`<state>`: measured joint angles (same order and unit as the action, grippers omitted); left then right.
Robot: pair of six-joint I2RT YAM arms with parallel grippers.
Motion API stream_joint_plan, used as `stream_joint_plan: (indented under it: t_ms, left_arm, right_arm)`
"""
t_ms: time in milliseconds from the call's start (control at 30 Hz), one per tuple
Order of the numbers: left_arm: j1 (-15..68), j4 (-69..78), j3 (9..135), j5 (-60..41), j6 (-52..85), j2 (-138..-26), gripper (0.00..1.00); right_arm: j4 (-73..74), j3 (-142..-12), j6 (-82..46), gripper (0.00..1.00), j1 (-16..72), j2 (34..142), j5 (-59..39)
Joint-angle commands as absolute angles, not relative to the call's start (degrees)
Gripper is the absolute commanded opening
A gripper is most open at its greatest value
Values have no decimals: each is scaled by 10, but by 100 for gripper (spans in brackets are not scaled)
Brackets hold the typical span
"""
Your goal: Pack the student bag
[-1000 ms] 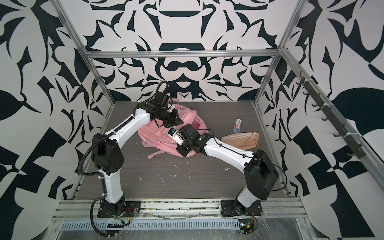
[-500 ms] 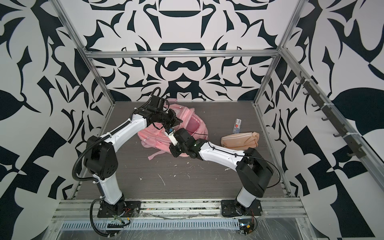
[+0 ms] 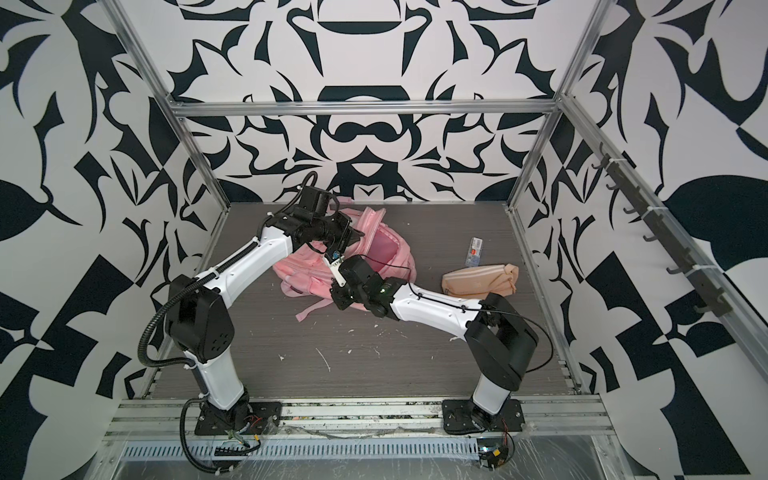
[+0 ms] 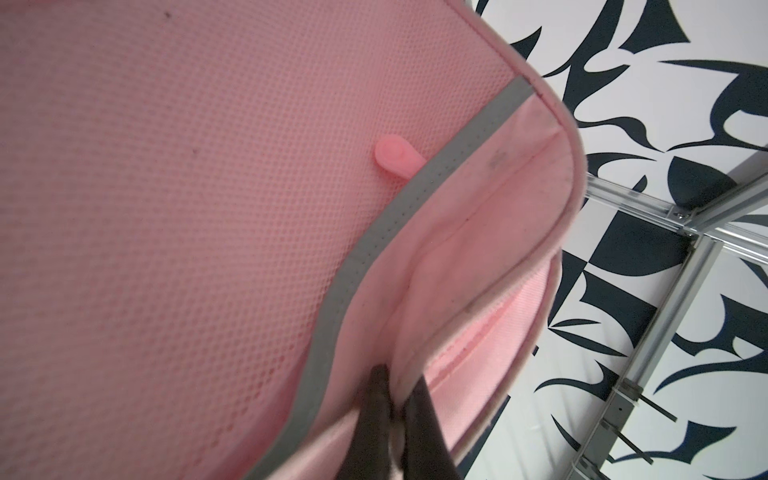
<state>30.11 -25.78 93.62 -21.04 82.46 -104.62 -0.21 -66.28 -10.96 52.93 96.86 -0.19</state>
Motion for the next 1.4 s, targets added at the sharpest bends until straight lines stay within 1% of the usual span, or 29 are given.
stream_joint_plan:
  t_ms: [0,67,133,233,300,400,467,567,700,833,933,1033,1100,1133,1233,1367]
  left_arm:
    - [312,-176,943,-216,848,-1022,0]
    - [309,-179,914,-216,835,-1012,0]
    - [303,-148,867,-219,836,-997,0]
    - [302,-121,827,-222,835,-982,0]
    - [302,-117,821,-225,831,-978,0]
    - [301,-105,811,-225,838,-973,0]
    - [297,-92,812,-231,842,-973,0]
    - [290,-106,826,-236,818,-971,0]
    - [274,-127,826,-249,763,-960,0]
    - [262,-160,816,-260,688,-942,0]
    - [255,-133,783,-274,674,-926,0]
    - [251,-73,763,-304,687,-927,0]
    - [251,-57,771,-317,693,-940,0]
    - [251,-58,780,-323,693,-949,0]
    - [252,-64,812,-322,675,-980,0]
    - [253,-54,825,-326,665,-997,0]
  right_arm:
    - [42,-689,-111,4,558,954,-66]
    - [45,-671,-113,13,557,930,-67]
    - [39,-649,-111,19,556,900,-64]
    - [19,-629,-107,19,555,872,-60]
    - [13,-618,-109,16,554,864,-56]
    - [1,-609,-119,15,550,856,-52]
    - [-11,-602,-123,18,548,836,-42]
    - [-36,-571,-146,29,539,776,-7]
    - [-90,-517,-213,38,477,683,-8]
    - [-171,-511,-248,42,383,634,-27]
    - [-207,-528,-267,46,320,639,-62]
    - [-219,-550,-274,50,294,673,-105]
    - [-167,-545,-256,60,294,676,-152]
    - [-141,-542,-244,62,294,676,-174]
    - [-73,-552,-223,66,289,683,-228]
    - [-23,-600,-278,69,261,761,-291]
